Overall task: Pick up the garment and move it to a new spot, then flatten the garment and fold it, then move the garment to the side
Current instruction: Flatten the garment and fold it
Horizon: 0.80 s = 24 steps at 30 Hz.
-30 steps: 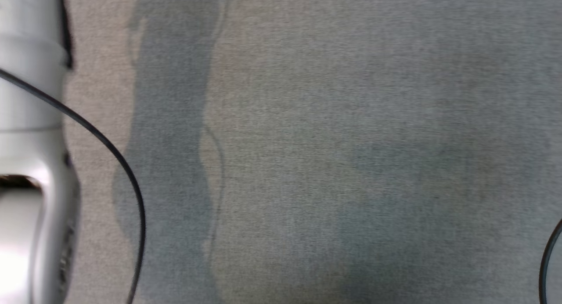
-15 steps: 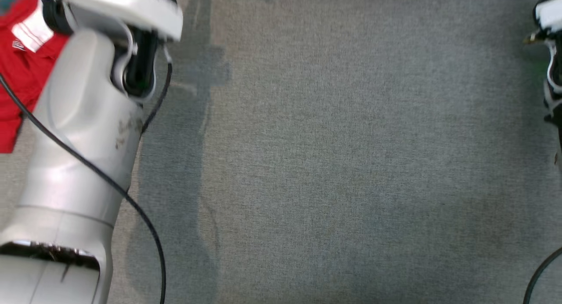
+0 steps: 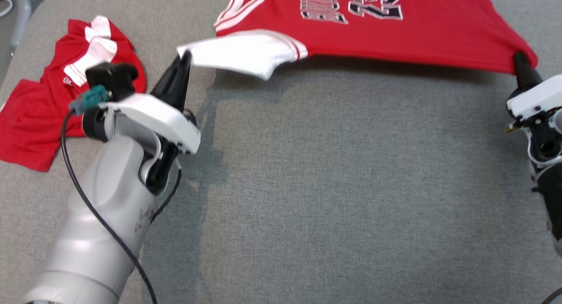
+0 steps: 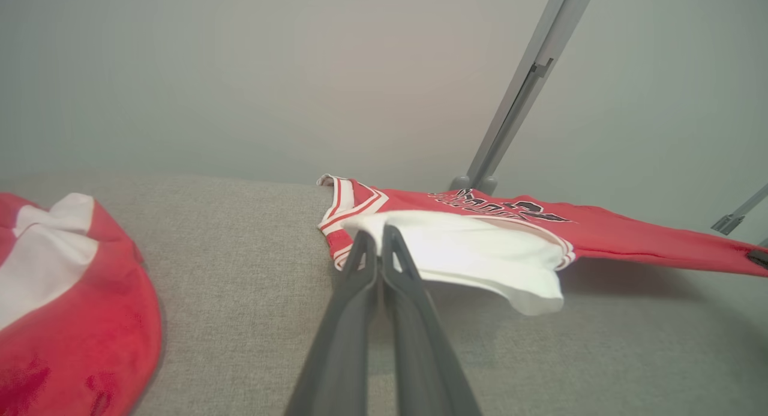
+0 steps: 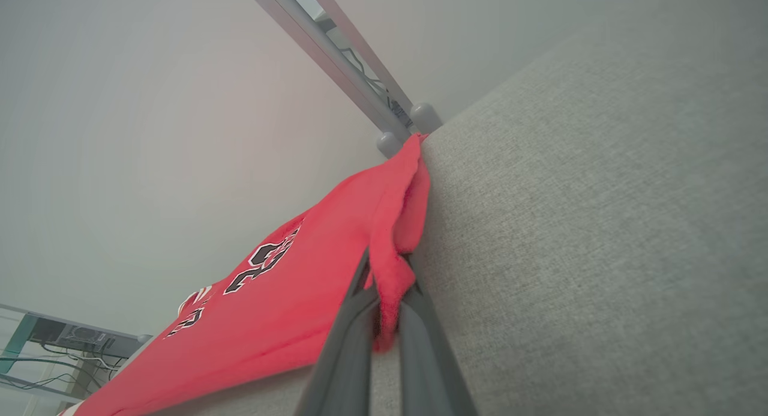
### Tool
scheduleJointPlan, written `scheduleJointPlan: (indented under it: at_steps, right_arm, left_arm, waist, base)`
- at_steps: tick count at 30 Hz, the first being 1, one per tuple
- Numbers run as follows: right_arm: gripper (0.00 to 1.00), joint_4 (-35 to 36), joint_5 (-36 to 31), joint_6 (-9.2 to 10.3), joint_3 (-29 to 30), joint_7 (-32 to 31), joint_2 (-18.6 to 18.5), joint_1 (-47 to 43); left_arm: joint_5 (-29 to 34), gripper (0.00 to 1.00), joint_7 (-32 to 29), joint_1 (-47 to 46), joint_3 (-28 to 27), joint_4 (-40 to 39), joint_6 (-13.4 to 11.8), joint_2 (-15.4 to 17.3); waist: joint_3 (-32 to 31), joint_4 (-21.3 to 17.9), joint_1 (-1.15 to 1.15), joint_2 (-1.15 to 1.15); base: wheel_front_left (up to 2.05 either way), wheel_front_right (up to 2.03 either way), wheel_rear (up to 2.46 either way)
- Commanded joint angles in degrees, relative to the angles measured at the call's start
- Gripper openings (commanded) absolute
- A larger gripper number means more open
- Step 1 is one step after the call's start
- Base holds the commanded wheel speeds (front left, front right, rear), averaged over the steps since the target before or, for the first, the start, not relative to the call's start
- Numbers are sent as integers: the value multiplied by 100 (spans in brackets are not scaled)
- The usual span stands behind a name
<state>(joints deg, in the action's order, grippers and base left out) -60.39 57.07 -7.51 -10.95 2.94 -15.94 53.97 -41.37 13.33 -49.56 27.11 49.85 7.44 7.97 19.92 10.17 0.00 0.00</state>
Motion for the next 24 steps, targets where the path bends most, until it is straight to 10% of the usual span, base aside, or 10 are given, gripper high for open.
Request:
scheduleJointPlan:
  at_steps: [1, 24]
  right_arm:
    - [0, -14, 49, 4, -26, -10, -52, -131]
    - [0, 116, 107, 4, -1188, -396, -250, -1310]
  left_arm:
    - [0, 0, -1, 123, 30, -27, 0, 103]
    - [194, 0, -1252, 2210, 1986, -2109, 4, 1716]
  waist:
    - [-168, -53, 0, 0]
    - [-1356, -310, 0, 0]
  base:
    - [0, 0, 0]
    - [0, 0, 0]
